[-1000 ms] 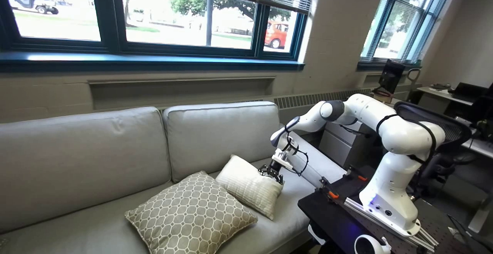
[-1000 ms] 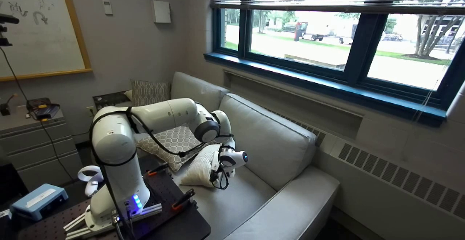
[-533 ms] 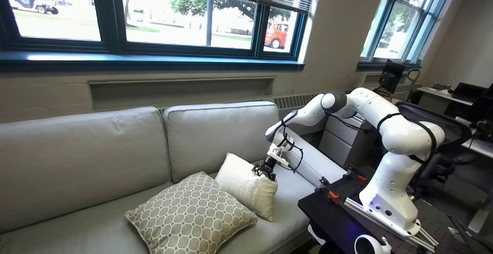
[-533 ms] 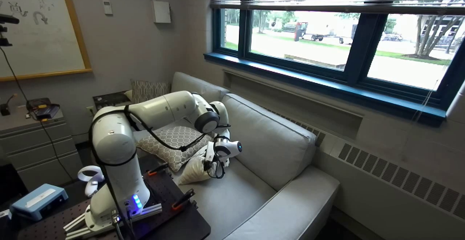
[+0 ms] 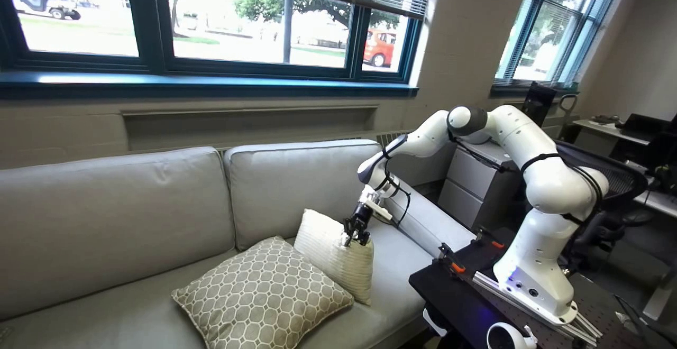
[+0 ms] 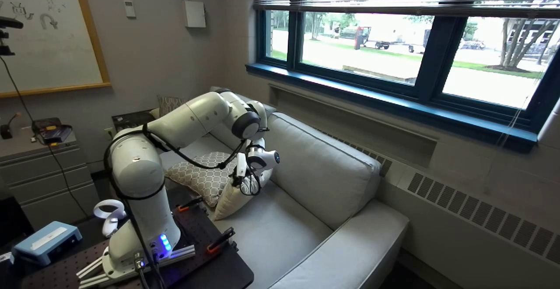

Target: Put the pillows upright against the armrest

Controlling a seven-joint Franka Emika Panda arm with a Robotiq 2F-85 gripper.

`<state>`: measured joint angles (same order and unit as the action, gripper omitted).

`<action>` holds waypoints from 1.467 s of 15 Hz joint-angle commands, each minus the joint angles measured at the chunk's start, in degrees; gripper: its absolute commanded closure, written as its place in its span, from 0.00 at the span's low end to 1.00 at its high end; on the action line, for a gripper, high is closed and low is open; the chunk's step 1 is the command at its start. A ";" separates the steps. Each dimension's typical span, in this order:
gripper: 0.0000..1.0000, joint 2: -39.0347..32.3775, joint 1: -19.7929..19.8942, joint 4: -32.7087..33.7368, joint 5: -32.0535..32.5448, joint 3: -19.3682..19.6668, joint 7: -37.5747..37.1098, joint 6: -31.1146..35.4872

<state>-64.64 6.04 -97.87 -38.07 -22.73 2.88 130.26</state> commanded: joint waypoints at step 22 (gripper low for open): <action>0.00 3.91 -14.25 -6.91 8.81 17.81 -19.22 7.13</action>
<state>-59.25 -4.86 -105.39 -31.97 -5.09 -10.89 135.26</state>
